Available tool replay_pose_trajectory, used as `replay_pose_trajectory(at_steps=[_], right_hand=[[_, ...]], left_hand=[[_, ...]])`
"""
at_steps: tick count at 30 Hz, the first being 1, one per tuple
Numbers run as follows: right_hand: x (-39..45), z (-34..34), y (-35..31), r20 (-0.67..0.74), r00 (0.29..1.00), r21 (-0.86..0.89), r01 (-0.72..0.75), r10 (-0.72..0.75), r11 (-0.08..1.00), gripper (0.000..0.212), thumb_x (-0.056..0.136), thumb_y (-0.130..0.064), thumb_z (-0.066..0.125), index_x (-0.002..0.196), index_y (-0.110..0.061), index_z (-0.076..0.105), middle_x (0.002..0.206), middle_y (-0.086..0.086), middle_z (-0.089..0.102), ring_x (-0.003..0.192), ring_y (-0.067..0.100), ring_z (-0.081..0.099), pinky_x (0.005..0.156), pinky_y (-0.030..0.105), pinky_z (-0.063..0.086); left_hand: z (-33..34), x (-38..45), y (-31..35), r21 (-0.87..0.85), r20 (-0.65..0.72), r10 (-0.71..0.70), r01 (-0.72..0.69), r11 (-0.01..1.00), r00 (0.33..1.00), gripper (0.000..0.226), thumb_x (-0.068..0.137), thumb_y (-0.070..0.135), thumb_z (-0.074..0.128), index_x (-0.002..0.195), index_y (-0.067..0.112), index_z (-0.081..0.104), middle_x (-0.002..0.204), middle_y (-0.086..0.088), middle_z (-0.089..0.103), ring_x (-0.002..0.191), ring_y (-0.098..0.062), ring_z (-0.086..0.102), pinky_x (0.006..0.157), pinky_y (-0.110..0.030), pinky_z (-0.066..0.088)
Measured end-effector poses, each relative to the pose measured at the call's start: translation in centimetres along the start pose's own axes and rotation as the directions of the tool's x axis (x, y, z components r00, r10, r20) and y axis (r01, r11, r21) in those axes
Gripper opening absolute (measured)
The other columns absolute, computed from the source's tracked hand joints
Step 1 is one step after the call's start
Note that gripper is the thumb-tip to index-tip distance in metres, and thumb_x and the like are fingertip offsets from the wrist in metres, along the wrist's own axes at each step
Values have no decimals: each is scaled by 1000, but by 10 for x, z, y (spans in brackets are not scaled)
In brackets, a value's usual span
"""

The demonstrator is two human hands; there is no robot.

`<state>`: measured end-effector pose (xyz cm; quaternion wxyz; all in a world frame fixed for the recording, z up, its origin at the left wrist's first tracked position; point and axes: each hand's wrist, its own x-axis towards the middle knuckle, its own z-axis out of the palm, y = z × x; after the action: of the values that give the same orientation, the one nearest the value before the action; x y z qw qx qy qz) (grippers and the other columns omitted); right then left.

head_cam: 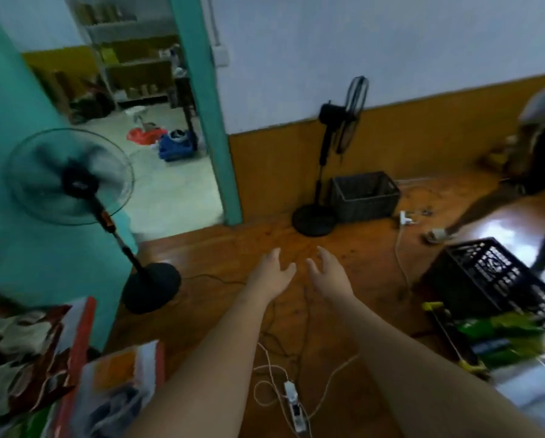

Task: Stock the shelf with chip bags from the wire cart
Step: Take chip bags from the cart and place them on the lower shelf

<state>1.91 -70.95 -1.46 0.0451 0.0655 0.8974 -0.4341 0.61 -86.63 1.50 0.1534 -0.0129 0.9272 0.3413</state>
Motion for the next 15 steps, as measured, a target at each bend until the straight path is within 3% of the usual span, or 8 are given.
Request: replay_pose_trajectory(at_steps=[5, 9, 15], right_hand=[[7, -48, 79, -235, 929, 17, -291, 287, 957, 63, 98, -48, 45, 151, -19, 29, 152, 4, 40, 139, 23, 40, 111, 40, 40], [3, -66, 108, -399, 788, 132, -456, 469, 880, 64, 97, -49, 44, 151, -18, 29, 151, 3, 41, 136, 22, 43, 108, 41, 43], [-16, -74, 134, -536, 559, 328, -553, 633, 766, 61, 97, -47, 45, 151, -21, 30, 152, 1, 42, 138, 22, 42, 109, 40, 40]], left_hand=[[68, 59, 62, 93, 216, 170, -194, 977, 961, 69, 96, 48, 50, 153, 20, 25, 157, -6, 32, 141, -27, 38, 112, -43, 38], [103, 95, 99, 154, 363, 304, -378, 913, 881, 72, 92, 52, 51, 153, 21, 26, 156, -6, 35, 140, -27, 39, 112, -43, 39], [145, 132, 153, 140, 532, 430, -576, 805, 730, 72, 93, 48, 52, 153, 18, 26, 152, -10, 40, 137, -29, 43, 110, -42, 41]])
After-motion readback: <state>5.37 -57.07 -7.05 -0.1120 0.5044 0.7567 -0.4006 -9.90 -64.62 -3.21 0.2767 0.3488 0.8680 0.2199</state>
